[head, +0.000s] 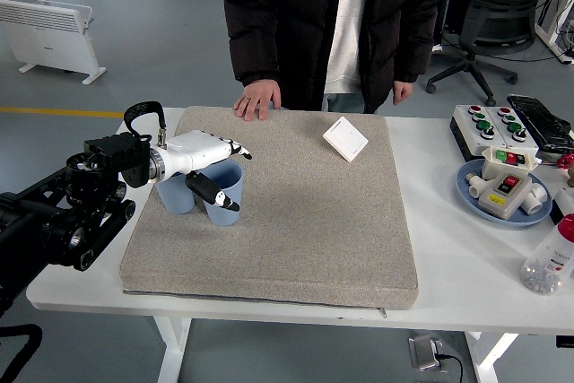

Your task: Push cup pick cup insert cup

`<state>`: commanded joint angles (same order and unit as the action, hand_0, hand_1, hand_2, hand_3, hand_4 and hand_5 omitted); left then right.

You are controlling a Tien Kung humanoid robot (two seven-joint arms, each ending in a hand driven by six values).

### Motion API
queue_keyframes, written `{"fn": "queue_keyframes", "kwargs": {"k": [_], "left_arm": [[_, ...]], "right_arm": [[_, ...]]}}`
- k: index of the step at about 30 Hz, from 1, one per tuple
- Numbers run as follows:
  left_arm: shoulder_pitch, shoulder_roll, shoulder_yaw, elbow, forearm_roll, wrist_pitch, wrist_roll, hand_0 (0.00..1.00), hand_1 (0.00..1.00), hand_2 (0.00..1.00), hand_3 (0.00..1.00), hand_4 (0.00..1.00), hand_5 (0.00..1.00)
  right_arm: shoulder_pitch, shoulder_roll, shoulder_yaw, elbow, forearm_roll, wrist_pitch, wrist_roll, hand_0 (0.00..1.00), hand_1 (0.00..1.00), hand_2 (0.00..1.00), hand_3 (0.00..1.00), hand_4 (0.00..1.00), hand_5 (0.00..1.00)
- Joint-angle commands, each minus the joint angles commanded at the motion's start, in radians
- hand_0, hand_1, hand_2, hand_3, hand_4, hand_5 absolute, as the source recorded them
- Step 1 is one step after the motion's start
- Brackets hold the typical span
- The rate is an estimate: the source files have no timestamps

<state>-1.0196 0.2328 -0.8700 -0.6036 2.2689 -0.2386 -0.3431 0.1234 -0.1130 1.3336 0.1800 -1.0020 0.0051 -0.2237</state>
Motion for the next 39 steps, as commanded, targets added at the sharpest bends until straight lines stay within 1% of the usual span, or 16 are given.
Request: {"fn": "queue_keyframes", "kwargs": {"k": [2, 3, 8, 9, 14, 15, 20, 21, 26, 27, 32, 33, 38, 39], "left_arm": [[-0.001, -0.001, 0.001, 0.004, 0.0, -0.003, 0.0, 0.728, 0.815, 0.922, 0.883, 0.944, 0.4], [-0.002, -0.002, 0.002, 0.008, 0.0, -0.008, 0.001, 0.69, 0.794, 0.907, 0.88, 0.944, 0.401], [-0.005, -0.006, 0.003, 0.023, 0.0, -0.02, 0.006, 0.69, 0.794, 0.907, 0.88, 0.944, 0.401], [-0.005, -0.006, 0.004, 0.024, 0.0, -0.021, 0.006, 0.645, 0.778, 0.901, 0.877, 0.933, 0.4], [-0.005, -0.005, 0.012, 0.025, 0.0, -0.016, 0.005, 0.645, 0.778, 0.901, 0.877, 0.933, 0.4], [-0.005, -0.005, 0.014, 0.025, 0.0, -0.015, 0.004, 0.52, 0.706, 0.851, 0.86, 0.91, 0.361], [-0.004, -0.003, 0.021, 0.02, 0.0, -0.006, 0.0, 0.52, 0.706, 0.851, 0.86, 0.91, 0.361], [-0.004, -0.002, 0.023, 0.02, 0.0, -0.003, -0.002, 0.455, 0.664, 0.797, 0.82, 0.855, 0.277], [-0.003, -0.001, 0.027, 0.022, 0.0, 0.017, -0.017, 0.455, 0.664, 0.797, 0.82, 0.855, 0.277], [-0.003, -0.001, 0.028, 0.022, 0.0, 0.021, -0.022, 0.401, 0.588, 0.734, 0.762, 0.71, 0.075], [-0.001, 0.0, 0.029, 0.025, 0.0, 0.028, -0.033, 0.401, 0.588, 0.734, 0.762, 0.71, 0.075], [-0.001, 0.0, 0.029, 0.026, 0.0, 0.028, -0.034, 0.435, 0.579, 0.73, 0.736, 0.631, 0.002], [0.0, 0.003, 0.031, 0.027, 0.0, 0.034, -0.039, 0.435, 0.579, 0.73, 0.736, 0.631, 0.002], [0.0, 0.004, 0.032, 0.027, 0.0, 0.036, -0.041, 0.461, 0.574, 0.718, 0.707, 0.583, 0.002]], "right_arm": [[0.0, 0.0, -0.001, 0.0, 0.0, 0.0, 0.0, 0.783, 0.698, 0.736, 0.585, 0.151, 0.532], [0.0, 0.0, 0.0, 0.0, -0.001, 0.0, 0.0, 0.783, 0.699, 0.732, 0.585, 0.15, 0.531], [0.0, -0.001, -0.001, 0.0, 0.0, -0.001, 0.001, 0.783, 0.699, 0.732, 0.585, 0.15, 0.531], [0.0, -0.001, -0.001, 0.0, -0.001, -0.001, 0.001, 0.783, 0.699, 0.732, 0.584, 0.15, 0.531], [-0.001, -0.001, -0.001, 0.0, 0.001, -0.002, 0.001, 0.783, 0.699, 0.732, 0.584, 0.15, 0.531], [-0.001, -0.001, -0.001, 0.0, 0.001, -0.002, 0.001, 0.782, 0.697, 0.73, 0.584, 0.149, 0.531], [-0.002, -0.001, 0.0, 0.0, 0.0, -0.002, 0.001, 0.782, 0.697, 0.73, 0.584, 0.149, 0.531], [-0.002, -0.001, 0.0, 0.0, 0.0, -0.002, 0.001, 0.782, 0.697, 0.728, 0.584, 0.149, 0.531], [-0.002, -0.001, 0.0, 0.0, -0.002, -0.002, 0.001, 0.782, 0.697, 0.728, 0.584, 0.149, 0.531], [-0.002, -0.001, 0.0, 0.0, -0.001, -0.002, 0.001, 0.782, 0.697, 0.727, 0.584, 0.149, 0.531], [-0.001, -0.001, -0.001, 0.0, 0.001, -0.003, 0.001, 0.782, 0.697, 0.727, 0.584, 0.149, 0.531], [-0.001, -0.001, -0.001, 0.0, 0.001, -0.003, 0.001, 0.782, 0.697, 0.726, 0.584, 0.149, 0.532], [-0.001, -0.001, -0.001, 0.0, 0.002, -0.003, 0.002, 0.782, 0.697, 0.726, 0.584, 0.149, 0.532], [-0.001, -0.001, -0.002, 0.0, 0.002, -0.003, 0.002, 0.782, 0.696, 0.725, 0.584, 0.148, 0.531]]}}
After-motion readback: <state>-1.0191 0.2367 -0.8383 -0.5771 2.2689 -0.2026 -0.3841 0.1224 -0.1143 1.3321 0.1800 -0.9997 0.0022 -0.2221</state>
